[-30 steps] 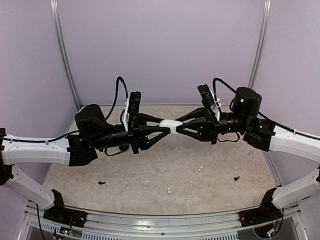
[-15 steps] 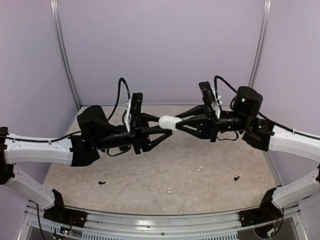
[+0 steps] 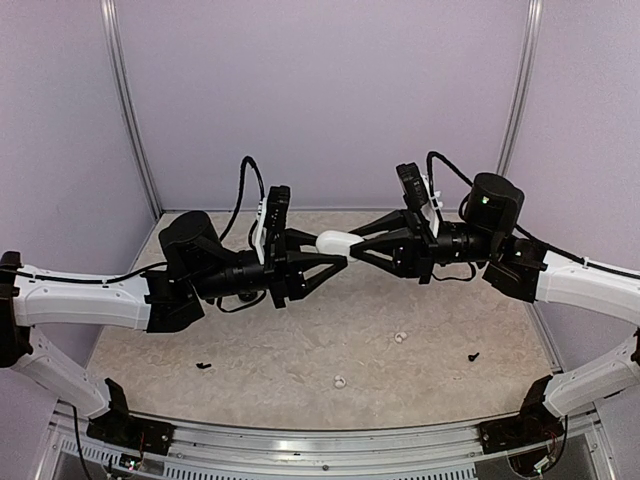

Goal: Insert the wireless bluetooth earbuds into the charging case
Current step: Pass from the right arm to the left

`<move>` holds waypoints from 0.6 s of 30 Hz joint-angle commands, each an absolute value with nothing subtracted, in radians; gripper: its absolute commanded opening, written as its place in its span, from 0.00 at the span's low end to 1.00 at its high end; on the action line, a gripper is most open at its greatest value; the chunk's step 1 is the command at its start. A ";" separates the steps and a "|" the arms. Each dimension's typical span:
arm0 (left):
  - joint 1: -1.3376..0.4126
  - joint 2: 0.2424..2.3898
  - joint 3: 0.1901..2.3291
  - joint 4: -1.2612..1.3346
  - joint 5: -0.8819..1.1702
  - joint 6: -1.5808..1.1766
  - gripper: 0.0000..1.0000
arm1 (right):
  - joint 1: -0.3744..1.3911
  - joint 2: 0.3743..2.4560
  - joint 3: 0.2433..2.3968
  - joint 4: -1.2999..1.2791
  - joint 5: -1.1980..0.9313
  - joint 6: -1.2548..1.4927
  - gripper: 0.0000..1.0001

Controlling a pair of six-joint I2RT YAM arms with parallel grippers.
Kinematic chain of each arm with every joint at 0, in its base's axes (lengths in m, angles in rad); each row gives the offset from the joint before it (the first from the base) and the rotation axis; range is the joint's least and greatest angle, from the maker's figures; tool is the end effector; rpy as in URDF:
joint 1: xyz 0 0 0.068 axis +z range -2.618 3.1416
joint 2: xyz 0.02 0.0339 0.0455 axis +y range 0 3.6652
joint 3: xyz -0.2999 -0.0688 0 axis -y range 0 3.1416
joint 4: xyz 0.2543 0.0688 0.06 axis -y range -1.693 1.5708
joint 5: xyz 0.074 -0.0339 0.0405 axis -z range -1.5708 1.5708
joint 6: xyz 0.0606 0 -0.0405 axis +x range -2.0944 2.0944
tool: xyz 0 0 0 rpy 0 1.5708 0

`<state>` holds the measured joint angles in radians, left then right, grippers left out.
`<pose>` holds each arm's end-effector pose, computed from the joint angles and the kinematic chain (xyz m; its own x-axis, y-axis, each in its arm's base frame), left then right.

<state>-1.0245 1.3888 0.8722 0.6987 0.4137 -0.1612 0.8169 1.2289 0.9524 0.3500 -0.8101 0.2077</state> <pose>0.1578 -0.3064 0.3585 -0.0657 -0.1749 -0.9824 0.9901 0.1113 -0.0860 0.1706 0.2458 0.3928 -0.1564 0.0411 -0.9868 -0.9860 -0.0646 0.1536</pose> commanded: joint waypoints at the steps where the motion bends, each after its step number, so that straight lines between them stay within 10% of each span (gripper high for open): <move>1: -1.029 1.396 0.902 0.730 0.414 -0.166 0.31 | 0.812 1.227 0.950 0.382 -0.805 0.215 0.17; 9: -1.029 1.397 0.908 0.731 0.418 -0.181 0.45 | 0.812 1.227 0.943 0.379 -0.804 0.211 0.17; 18: -1.029 1.393 0.910 0.729 0.413 -0.185 0.35 | 0.812 1.224 0.942 0.379 -0.798 0.209 0.17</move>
